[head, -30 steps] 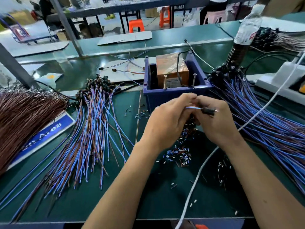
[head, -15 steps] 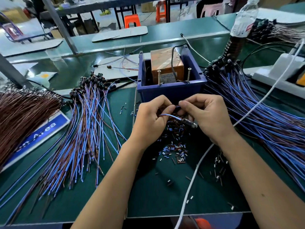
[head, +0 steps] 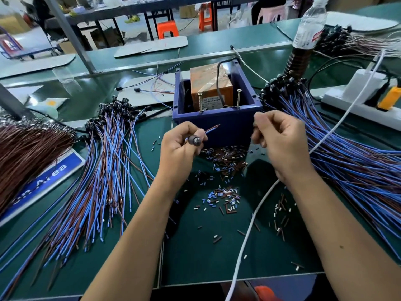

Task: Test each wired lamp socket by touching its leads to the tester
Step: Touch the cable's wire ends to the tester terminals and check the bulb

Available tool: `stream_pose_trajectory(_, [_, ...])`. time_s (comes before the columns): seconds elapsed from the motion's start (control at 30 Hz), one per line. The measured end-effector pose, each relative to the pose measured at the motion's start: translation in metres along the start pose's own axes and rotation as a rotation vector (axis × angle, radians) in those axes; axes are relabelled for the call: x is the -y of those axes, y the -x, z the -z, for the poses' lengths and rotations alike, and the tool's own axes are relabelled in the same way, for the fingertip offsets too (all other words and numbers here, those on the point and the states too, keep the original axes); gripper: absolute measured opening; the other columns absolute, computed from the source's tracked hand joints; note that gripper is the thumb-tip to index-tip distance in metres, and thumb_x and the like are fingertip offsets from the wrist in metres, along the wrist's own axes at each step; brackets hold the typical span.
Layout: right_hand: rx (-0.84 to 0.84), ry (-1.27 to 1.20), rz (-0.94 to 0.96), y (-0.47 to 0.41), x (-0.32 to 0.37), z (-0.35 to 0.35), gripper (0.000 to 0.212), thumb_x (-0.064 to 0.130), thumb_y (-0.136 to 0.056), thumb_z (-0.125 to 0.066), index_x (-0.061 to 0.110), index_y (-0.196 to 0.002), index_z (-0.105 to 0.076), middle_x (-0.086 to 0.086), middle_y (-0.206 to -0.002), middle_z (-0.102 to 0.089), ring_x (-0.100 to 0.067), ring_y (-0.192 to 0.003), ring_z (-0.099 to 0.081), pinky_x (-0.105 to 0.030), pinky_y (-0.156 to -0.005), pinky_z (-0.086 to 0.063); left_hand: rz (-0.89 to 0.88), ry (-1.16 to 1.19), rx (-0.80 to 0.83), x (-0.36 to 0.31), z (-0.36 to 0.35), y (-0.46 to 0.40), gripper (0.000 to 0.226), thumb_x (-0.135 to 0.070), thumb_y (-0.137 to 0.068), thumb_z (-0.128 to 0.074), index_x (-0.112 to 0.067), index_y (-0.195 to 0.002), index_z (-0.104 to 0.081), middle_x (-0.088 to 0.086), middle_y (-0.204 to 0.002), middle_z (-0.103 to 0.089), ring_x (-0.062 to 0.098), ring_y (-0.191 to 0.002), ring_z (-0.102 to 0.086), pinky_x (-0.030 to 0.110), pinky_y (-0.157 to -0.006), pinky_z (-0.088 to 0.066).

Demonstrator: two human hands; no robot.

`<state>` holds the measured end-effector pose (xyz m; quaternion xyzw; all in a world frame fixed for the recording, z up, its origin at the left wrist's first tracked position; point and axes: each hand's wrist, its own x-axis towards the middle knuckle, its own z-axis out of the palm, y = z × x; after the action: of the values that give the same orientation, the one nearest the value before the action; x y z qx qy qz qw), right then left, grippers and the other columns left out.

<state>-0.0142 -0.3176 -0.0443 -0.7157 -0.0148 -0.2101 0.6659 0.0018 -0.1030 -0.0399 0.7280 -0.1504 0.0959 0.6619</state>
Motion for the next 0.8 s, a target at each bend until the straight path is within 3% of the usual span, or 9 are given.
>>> stream_pose_trajectory(0.1, [0.126, 0.151, 0.064, 0.008, -0.001, -0.013, 0.01, 0.031, -0.095, -0.076, 0.021, -0.094, -0.078, 0.004, -0.079, -0.076, -0.008, -0.07, -0.07, -0.021, -0.066, -0.055, 0.044, 0.118, 0.009, -0.004, -0.006, 0.003, 0.019, -0.012, -0.095, -0.057, -0.008, -0.078, -0.061, -0.004, -0.054, -0.049, 0.001, -0.043, -0.035, 0.012, -0.044, -0.026])
stream_pose_trajectory(0.17, [0.154, 0.116, 0.079, 0.012, 0.001, -0.024, 0.009, 0.026, -0.093, -0.079, 0.019, -0.099, -0.081, 0.007, -0.083, -0.078, -0.005, -0.072, -0.07, -0.021, -0.068, -0.055, 0.066, 0.199, -0.002, -0.006, -0.012, 0.004, 0.019, -0.008, -0.098, -0.057, -0.006, -0.08, -0.061, -0.002, -0.055, -0.053, 0.0, -0.043, -0.039, 0.01, -0.043, -0.029])
stream_pose_trajectory(0.3, [0.204, -0.306, -0.072, 0.023, 0.007, -0.044, 0.008, 0.008, -0.093, -0.076, 0.008, -0.101, -0.079, -0.005, -0.072, -0.073, -0.008, -0.055, -0.057, -0.02, -0.05, -0.046, 0.06, 0.28, 0.002, -0.007, -0.025, 0.01, 0.025, 0.001, -0.104, -0.05, -0.001, -0.079, -0.056, 0.0, -0.057, -0.06, -0.001, -0.041, -0.048, 0.008, -0.044, -0.036])
stream_pose_trajectory(0.4, [0.145, -0.361, -0.14, 0.024, 0.008, -0.049, 0.002, 0.008, -0.091, -0.077, 0.007, -0.093, -0.078, -0.007, -0.065, -0.067, -0.011, -0.051, -0.054, -0.021, -0.045, -0.04, 0.02, 0.302, 0.053, -0.01, -0.03, 0.013, 0.02, 0.005, -0.103, -0.048, -0.001, -0.085, -0.054, 0.003, -0.061, -0.067, -0.001, -0.04, -0.053, 0.008, -0.043, -0.039])
stream_pose_trajectory(0.47, [0.116, -0.377, -0.166, 0.023, 0.01, -0.048, 0.003, 0.008, -0.091, -0.078, 0.01, -0.089, -0.078, -0.007, -0.07, -0.072, -0.01, -0.054, -0.062, -0.02, -0.043, -0.04, -0.009, 0.259, 0.041, -0.011, -0.03, 0.013, 0.019, 0.002, -0.101, -0.052, -0.002, -0.083, -0.053, 0.003, -0.064, -0.068, -0.002, -0.043, -0.053, 0.009, -0.046, -0.04])
stream_pose_trajectory(0.57, [0.11, -0.379, -0.117, 0.023, 0.013, -0.046, 0.009, 0.006, -0.093, -0.075, 0.013, -0.087, -0.075, -0.001, -0.071, -0.072, -0.007, -0.058, -0.067, -0.019, -0.041, -0.04, -0.141, -0.033, -0.115, -0.006, -0.031, 0.015, 0.022, -0.013, -0.101, -0.058, -0.007, -0.08, -0.058, -0.006, -0.069, -0.068, 0.004, -0.056, -0.055, 0.021, -0.056, -0.044])
stream_pose_trajectory(0.63, [0.101, -0.377, -0.055, 0.021, 0.014, -0.043, 0.014, 0.007, -0.098, -0.069, 0.016, -0.088, -0.07, -0.002, -0.071, -0.068, -0.009, -0.052, -0.057, -0.02, -0.041, -0.041, -0.251, -0.159, -0.241, -0.006, -0.032, 0.018, 0.022, -0.018, -0.104, -0.058, -0.009, -0.085, -0.063, -0.004, -0.079, -0.073, 0.006, -0.061, -0.059, 0.024, -0.058, -0.046])
stream_pose_trajectory(0.73, [0.135, -0.461, -0.045, 0.016, 0.016, -0.036, 0.014, 0.011, -0.109, -0.052, 0.015, -0.095, -0.054, -0.011, -0.101, -0.075, -0.016, -0.049, -0.052, -0.024, -0.041, -0.042, -0.354, -0.137, -0.399, -0.007, -0.031, 0.017, 0.018, -0.015, -0.107, -0.055, -0.015, -0.09, -0.062, -0.005, -0.082, -0.076, 0.009, -0.07, -0.069, 0.019, -0.063, -0.047])
stream_pose_trajectory(0.8, [0.119, -0.463, -0.04, 0.015, 0.016, -0.032, 0.013, 0.013, -0.11, -0.049, 0.013, -0.097, -0.05, -0.013, -0.097, -0.076, -0.018, -0.046, -0.051, -0.024, -0.042, -0.041, -0.325, -0.098, -0.456, -0.008, -0.03, 0.015, 0.014, -0.019, -0.108, -0.052, -0.023, -0.097, -0.057, -0.006, -0.075, -0.074, 0.011, -0.061, -0.066, 0.02, -0.061, -0.042])
